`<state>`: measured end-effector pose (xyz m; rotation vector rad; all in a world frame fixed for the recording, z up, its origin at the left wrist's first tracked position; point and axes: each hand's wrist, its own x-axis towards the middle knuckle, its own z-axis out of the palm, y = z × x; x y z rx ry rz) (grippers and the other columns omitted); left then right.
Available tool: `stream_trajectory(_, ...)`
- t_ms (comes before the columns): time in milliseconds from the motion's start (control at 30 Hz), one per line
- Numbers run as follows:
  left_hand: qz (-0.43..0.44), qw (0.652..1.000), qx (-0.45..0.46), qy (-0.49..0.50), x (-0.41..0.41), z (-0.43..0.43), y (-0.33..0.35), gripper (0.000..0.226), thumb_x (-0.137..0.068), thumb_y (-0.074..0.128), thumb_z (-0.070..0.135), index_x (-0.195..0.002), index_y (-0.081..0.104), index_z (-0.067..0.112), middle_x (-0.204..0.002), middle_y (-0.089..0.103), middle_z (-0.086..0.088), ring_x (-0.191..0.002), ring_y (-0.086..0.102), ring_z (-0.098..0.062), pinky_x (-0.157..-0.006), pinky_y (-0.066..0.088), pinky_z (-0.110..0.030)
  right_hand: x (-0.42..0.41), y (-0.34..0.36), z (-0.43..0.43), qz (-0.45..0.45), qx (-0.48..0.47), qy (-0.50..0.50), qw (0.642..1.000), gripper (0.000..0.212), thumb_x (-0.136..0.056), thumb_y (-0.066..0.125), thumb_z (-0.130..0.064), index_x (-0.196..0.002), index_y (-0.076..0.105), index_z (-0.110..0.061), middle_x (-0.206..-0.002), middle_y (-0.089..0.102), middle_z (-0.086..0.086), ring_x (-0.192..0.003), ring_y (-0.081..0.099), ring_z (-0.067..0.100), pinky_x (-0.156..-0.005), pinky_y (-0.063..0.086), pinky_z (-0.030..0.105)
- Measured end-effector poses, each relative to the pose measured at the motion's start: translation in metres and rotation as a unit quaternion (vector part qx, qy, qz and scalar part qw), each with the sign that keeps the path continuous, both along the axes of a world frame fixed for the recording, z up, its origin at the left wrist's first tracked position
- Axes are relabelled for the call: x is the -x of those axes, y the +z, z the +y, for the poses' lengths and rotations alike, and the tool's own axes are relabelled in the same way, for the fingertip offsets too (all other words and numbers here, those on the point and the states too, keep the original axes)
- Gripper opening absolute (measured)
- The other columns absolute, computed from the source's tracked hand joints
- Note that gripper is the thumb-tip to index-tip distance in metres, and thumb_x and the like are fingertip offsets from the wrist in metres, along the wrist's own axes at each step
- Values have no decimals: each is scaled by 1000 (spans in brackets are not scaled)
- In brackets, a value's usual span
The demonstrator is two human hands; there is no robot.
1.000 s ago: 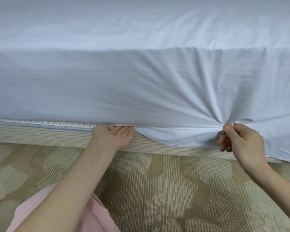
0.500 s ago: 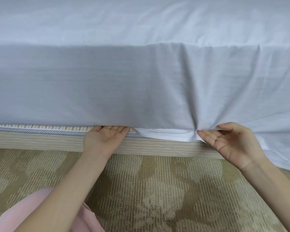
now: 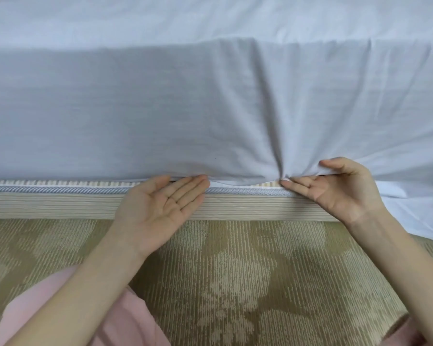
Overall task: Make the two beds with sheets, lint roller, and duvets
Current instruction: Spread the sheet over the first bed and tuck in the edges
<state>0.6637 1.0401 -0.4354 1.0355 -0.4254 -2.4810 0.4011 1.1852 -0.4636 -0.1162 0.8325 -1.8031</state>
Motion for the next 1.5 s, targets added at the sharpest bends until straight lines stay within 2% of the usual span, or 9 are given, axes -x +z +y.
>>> stream_trajectory(167,21,1000,-10,-10,24,2,-8,56,-80,47,7,-126,38,-22,-127,50,-38,-121,48,-45,-106,33,-49,-2,-6,-4,-18,18,-18,1000,93,-35,78,-1,-115,33,-15,-131,52,27,-114,55,47,-92,48,55)
stream_trajectory(367,98,994,-29,25,47,-1,-28,51,-76,56,3,-125,51,-9,-126,56,-29,-125,47,-41,-110,32,-48,-3,-8,-6,-14,30,-35,999,58,-35,74,-1,-86,49,-9,-127,54,28,-111,57,48,-90,47,57)
stream_trajectory(500,193,980,-20,30,64,-1,-39,48,-75,59,0,-122,54,6,-127,61,-11,-122,54,-32,-112,31,-49,-9,-7,-14,-37,85,-50,994,60,-49,64,-1,-109,57,0,-131,56,19,-119,55,39,-98,42,55)
stream_trajectory(700,263,964,23,-4,78,1,-41,78,-50,78,1,-123,53,12,-131,58,-11,-115,58,-35,-98,41,-57,-11,-10,-6,-16,67,-7,998,53,-47,79,-8,-98,63,-10,-127,60,13,-122,54,35,-101,39,57)
stream_trajectory(833,310,950,12,27,89,1,-40,79,-49,74,1,-123,53,12,-130,58,-9,-124,51,-32,-107,32,-55,-11,-4,-1,-25,61,2,998,46,-59,69,-8,-104,62,-8,-133,55,16,-122,53,36,-101,39,54)
stream_trajectory(1100,192,977,-23,93,92,12,-24,49,-65,55,12,-114,56,13,-122,61,-9,-117,56,-32,-103,38,-52,-17,-5,-9,-68,84,-65,992,59,-46,76,-4,-104,63,-7,-120,63,11,-121,55,31,-105,39,49)
stream_trajectory(1233,-21,997,35,66,70,28,-21,31,-88,49,20,-115,59,9,-121,62,-6,-112,58,-22,-107,35,-41,-13,2,-3,-44,3,-38,998,70,-36,79,-7,-104,62,-11,-123,63,10,-117,58,32,-100,42,50)
stream_trajectory(1367,-15,998,14,-67,69,37,-24,32,-90,48,21,-117,58,6,-121,64,-7,-105,61,-20,-99,37,-36,-5,20,17,41,-189,-13,981,81,-29,86,-9,-105,59,-10,-119,64,15,-108,64,31,-95,47,45)
stream_trajectory(1500,73,991,-41,-106,112,49,-24,25,-93,46,13,-112,55,1,-131,54,-12,-121,53,-25,-103,35,-38,4,42,60,89,-375,-103,917,20,-90,51,-12,-109,52,-5,-123,59,14,-95,63,28,-86,46,39)
